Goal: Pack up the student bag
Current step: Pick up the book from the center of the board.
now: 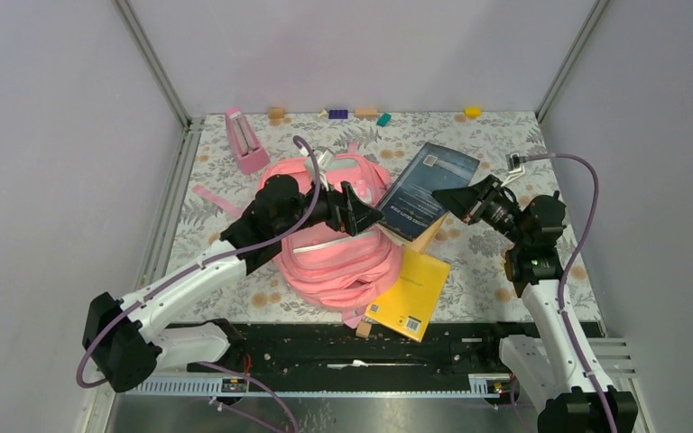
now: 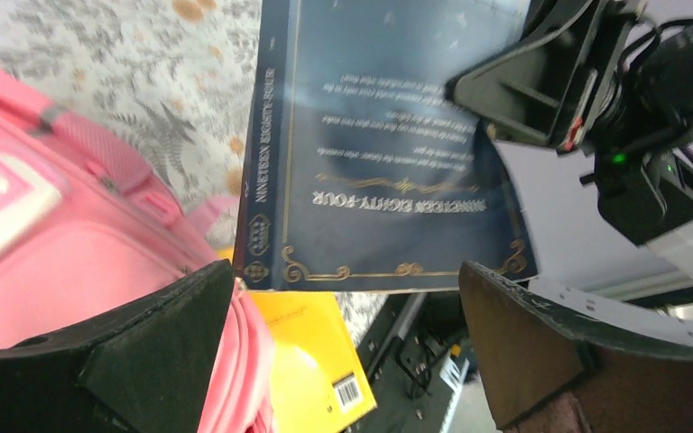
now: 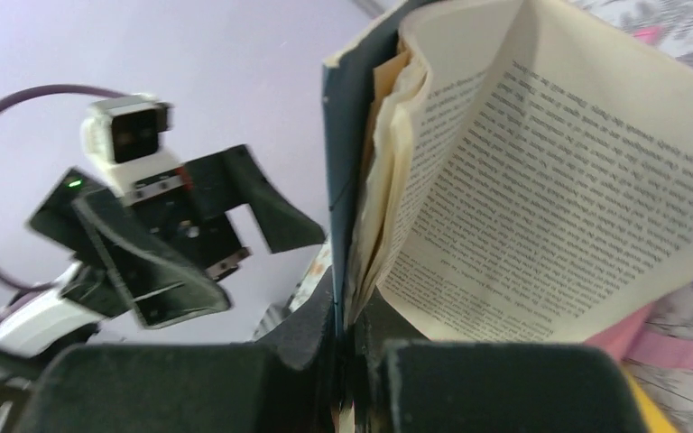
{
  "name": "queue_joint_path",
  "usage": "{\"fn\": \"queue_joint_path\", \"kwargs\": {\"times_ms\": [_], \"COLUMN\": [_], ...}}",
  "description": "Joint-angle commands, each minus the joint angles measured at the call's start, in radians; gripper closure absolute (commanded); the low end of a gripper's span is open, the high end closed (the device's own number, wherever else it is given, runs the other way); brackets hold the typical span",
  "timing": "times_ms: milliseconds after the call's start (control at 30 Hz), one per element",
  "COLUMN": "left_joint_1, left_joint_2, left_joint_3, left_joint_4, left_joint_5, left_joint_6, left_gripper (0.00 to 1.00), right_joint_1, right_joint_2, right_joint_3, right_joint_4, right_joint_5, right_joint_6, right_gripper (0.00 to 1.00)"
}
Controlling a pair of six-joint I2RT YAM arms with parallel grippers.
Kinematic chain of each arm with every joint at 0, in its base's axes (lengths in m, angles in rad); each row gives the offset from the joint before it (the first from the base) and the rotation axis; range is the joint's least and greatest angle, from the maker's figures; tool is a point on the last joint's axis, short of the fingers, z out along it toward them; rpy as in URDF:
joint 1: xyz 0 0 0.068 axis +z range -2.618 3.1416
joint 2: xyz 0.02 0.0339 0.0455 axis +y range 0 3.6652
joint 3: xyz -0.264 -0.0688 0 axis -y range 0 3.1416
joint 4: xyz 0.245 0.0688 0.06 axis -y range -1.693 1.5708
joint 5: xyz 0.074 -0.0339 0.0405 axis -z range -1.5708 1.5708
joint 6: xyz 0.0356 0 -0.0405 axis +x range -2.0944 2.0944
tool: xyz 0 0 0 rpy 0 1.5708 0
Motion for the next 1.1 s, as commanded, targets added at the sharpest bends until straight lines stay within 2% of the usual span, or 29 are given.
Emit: {"fn": "queue_joint_path", "kwargs": {"times_ms": [0,233,433,633,733,767,967,1033,1067], "left_joint_1": [0.014,0.047,0.062,0.068,0.069,0.070,0.070,0.072,0.070], "left_joint_2": [-0.089,-0.133,-0.198,-0.229,-0.231,-0.228,-0.210,-0.216,-0.224], "left_joint_3": [-0.089,-0.218,-0.388,-0.473,-0.487,-0.491,-0.503,-0.498,-0.496], "left_joint_4": [0.055,0.100,0.231,0.275,0.307,0.320,0.404,0.391,0.384], "left_joint_5": [0.095,0.100,0.120,0.120,0.129,0.133,0.180,0.175,0.172], "left_joint_6": [-0.106,-0.180,-0.288,-0.314,-0.324,-0.327,-0.347,-0.334,-0.323], "left_gripper": [0.01,0.01,0.01,0.05,0.16,0.23,0.79,0.96,1.00], "right_joint_1": [0.010,0.101,0.230,0.289,0.304,0.309,0.324,0.323,0.324], "right_joint_2": [0.001,0.068,0.168,0.291,0.347,0.363,0.419,0.414,0.403], "right_joint_3": [0.081,0.043,-0.002,-0.035,-0.046,-0.048,-0.044,-0.037,-0.026], "right_joint_4": [0.247,0.405,0.406,0.540,0.657,0.690,0.732,0.674,0.604], "right_joint_5": [-0.179,-0.262,-0.213,-0.187,-0.187,-0.185,-0.185,-0.191,-0.185], "right_joint_6": [0.113,0.165,0.088,0.107,0.162,0.183,0.198,0.158,0.118], "right_gripper": [1.00,1.00,1.00,1.00,1.00,1.00,1.00,1.00,1.00]}}
